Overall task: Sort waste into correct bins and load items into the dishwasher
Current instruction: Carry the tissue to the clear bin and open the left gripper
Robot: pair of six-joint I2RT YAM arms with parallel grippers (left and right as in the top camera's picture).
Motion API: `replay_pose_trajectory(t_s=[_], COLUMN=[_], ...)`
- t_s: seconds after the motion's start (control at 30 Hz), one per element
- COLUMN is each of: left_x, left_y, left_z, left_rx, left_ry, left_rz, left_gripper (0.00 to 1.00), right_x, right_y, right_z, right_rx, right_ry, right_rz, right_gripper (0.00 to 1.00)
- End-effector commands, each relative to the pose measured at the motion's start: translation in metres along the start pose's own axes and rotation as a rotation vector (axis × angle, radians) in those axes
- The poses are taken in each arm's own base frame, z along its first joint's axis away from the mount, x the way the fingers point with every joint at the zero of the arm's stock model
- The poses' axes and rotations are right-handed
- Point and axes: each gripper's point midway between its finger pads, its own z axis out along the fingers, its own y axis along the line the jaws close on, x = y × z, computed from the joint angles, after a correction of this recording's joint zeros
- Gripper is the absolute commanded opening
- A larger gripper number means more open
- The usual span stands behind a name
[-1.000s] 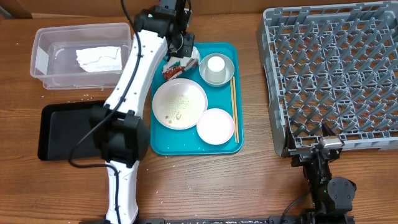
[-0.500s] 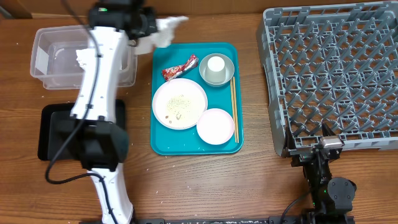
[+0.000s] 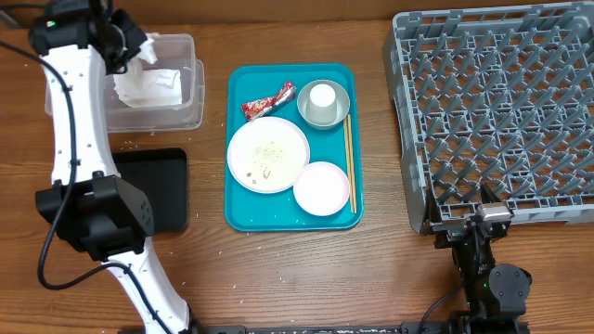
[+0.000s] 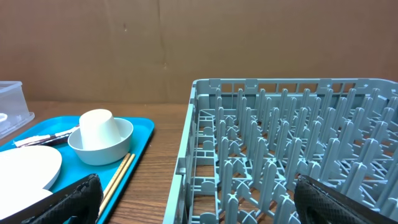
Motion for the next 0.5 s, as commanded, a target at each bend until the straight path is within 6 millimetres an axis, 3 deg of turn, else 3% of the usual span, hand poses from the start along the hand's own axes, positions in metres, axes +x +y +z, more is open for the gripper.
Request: replay_pose_trajectory(t_s=[0.0, 0.2, 0.47], left_x=[-0.01, -0.016, -0.015], left_y=[0.005, 0.033, 0.04], left_z=[-0.016, -0.009, -0.007], left_rx=[-0.014, -0.149, -0.183], left_ry=[-0.045, -0.114, -0.125], left_rz=[-0.062, -0.226, -0.253], left_gripper=[0.04, 0.04, 0.04], right_x=[0.001, 0.001, 0.001], right_y=[-0.002, -0.002, -0.002], right_z=[0.0, 0.0, 0.0], right_rx=[0.009, 0.009, 0.009], right_ry=[-0.006, -0.006, -0.006], right_rz=[-0.001, -0.001, -0.001], right_gripper=[1.0, 1.0, 1.0])
